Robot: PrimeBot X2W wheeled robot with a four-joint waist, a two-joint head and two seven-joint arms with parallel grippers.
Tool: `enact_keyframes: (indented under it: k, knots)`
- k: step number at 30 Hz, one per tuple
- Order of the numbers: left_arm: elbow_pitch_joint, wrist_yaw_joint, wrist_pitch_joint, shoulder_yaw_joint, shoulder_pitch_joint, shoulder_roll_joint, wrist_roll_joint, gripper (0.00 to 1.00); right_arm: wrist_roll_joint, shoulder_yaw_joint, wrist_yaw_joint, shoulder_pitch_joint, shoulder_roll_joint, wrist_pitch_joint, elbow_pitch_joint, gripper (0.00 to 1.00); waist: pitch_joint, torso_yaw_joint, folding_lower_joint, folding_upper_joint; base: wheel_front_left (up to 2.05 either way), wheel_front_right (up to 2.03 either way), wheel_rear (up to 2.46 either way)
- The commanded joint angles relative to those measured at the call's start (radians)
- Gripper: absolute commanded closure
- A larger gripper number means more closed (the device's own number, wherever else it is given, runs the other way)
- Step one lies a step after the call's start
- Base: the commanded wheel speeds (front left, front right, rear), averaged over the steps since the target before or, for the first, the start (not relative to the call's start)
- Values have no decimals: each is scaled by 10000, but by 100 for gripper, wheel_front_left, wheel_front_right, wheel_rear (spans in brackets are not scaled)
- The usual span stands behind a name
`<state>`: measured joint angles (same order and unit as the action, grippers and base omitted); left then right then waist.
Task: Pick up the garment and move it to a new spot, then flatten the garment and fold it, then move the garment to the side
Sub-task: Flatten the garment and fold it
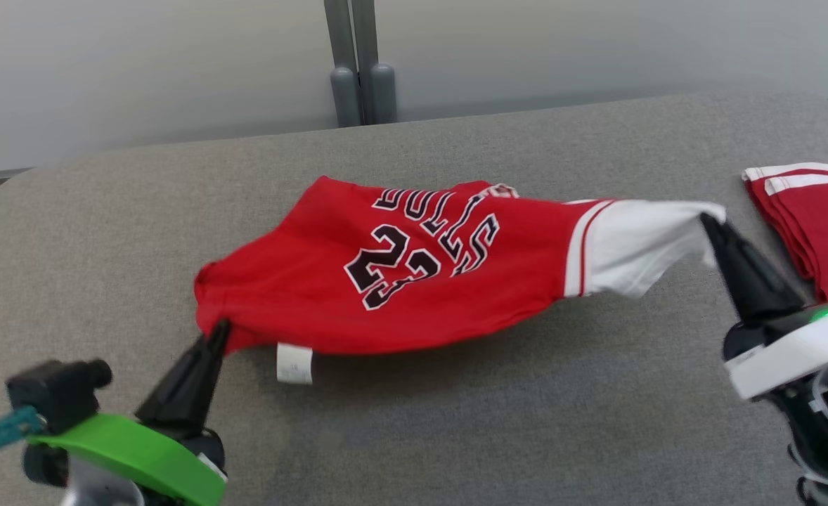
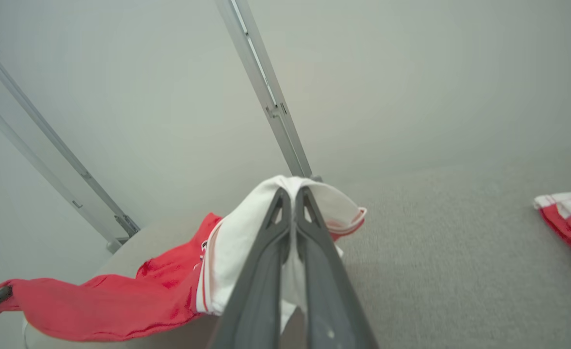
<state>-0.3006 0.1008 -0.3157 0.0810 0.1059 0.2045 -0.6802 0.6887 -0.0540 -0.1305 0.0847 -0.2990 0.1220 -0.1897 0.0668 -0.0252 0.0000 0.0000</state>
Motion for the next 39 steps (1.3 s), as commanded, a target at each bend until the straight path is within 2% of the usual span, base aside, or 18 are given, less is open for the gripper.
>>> enact_keyframes:
  k: [1,4,7,9,11,12,14,19,22,25,27,30,33,36,39]
  knots:
    - [-796,-124,-349,-144,-520,344,50,100,285,407,-4,155,-19,411,-792,100,204,-99,0,0,0,0,0]
    - [-2189,-303,-1396,-240,-1812,656,-436,100,777,1486,-4,1127,1,1648,-2248,100,706,-167,0,0,0,0,0]
    - [-2246,-489,-2357,-330,-3776,965,-915,100,486,2166,-4,2818,53,2809,-2523,100,1410,-155,0,0,0,0,0]
    - [-1688,-609,-2955,-300,-5382,1159,-1065,100,286,2323,-4,4365,430,3562,-2197,100,2019,-111,0,0,0,0,0]
    - [-789,-692,-3358,-206,-7115,1270,-981,100,-590,2460,-4,6073,430,4149,-1637,100,2770,-13,0,0,0,0,0]
    - [-174,-702,-3448,-101,-8091,1234,-870,100,-901,2523,-4,7041,749,4381,-1144,100,3199,70,0,0,0,0,0]
    - [1115,-691,-3495,100,-9683,1140,-667,100,-1900,2490,-5,8726,925,4645,-190,100,3942,214,0,0,0,0,0]
    - [4282,-576,-2288,302,-13554,951,463,100,-3934,2433,-4,12620,1517,3613,2253,100,5725,452,0,0,0,0,0]
    - [5960,-528,-485,197,-15283,650,1081,100,-4955,2513,-4,14418,1956,2195,3850,100,6419,444,0,0,0,0,0]
    - [7212,-294,1232,253,-16212,593,1568,100,-5383,2508,-4,15524,2213,889,5125,100,6814,380,0,0,0,0,0]
    - [8007,-72,2229,421,-16485,521,1727,100,-5239,2319,-4,15772,2330,152,5755,100,6924,373,0,0,0,0,0]
    - [8910,198,3399,754,-16141,435,1624,100,-4747,1829,-4,15168,2370,-731,6158,100,6906,332,0,0,0,0,0]
    - [9735,290,4310,1360,-14686,735,1516,100,-4001,1130,-4,13085,2392,-1621,6314,100,6243,-28,0,0,0,0,0]
    - [9685,311,4702,2122,-13335,759,863,100,-3239,805,-4,11108,2157,-2017,5860,100,5690,-105,0,0,0,0,0]
    - [9576,306,5246,2805,-11099,985,274,100,-2496,605,-4,8149,1967,-2439,5380,100,4791,-106,0,0,0,0,0]
